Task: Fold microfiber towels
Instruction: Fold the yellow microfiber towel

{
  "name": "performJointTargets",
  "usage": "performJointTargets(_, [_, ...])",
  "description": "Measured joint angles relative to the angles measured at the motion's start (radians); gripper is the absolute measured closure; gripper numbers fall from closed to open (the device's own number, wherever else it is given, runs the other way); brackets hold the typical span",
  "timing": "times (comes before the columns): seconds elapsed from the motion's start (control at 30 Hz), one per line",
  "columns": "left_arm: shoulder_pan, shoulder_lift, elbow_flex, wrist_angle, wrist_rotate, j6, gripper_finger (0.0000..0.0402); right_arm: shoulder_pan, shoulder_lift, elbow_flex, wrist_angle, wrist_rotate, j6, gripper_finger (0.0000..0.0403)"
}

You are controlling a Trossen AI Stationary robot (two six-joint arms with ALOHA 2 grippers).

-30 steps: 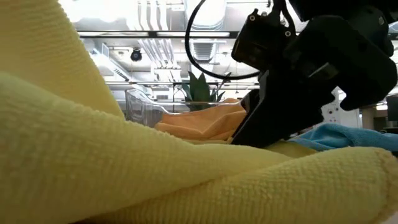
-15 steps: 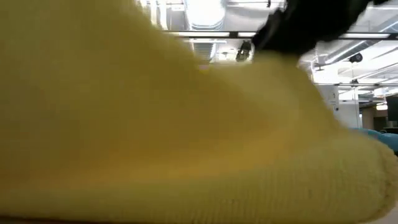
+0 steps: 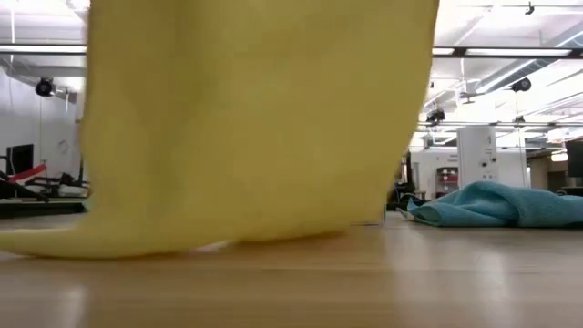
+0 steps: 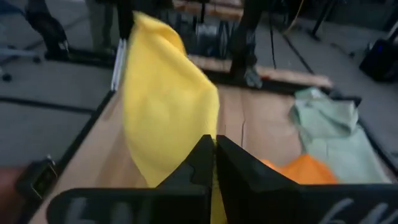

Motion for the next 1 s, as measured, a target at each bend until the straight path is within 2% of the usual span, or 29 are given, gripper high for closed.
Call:
performJointTargets(0.1, [-0.002,-0.027,-0.002,-0.040,0.010,-0.003,0.0402,0.006,-0.039,0.000,-0.025,-0.009,-0.003,0.0394])
performJointTargets(0.2, [-0.004,-0.020,-0.002,-0.032,0.109,-0.049,0.0401,0.014,-0.048,0.001,-0.112,-0.047,0.059,0.0394])
performJointTargets(0.33, [-0.004,0.050,-0.003,-0.006,0.173,-0.134,0.0401,0.031,-0.001,-0.005,-0.188,-0.144,0.127,0.0394])
performJointTargets(0.43, [-0.005,0.116,-0.003,0.049,0.217,-0.156,0.0401,0.051,0.058,-0.005,-0.184,-0.174,0.138,0.0394])
performJointTargets(0.67, [-0.004,0.180,0.007,0.141,0.207,-0.159,0.0401,0.053,0.142,0.019,-0.183,-0.173,0.139,0.0394])
performJointTargets(1.0, [0.064,0.275,-0.003,0.132,0.187,-0.160,0.0401,0.053,0.137,0.073,-0.248,-0.171,0.133,0.0394])
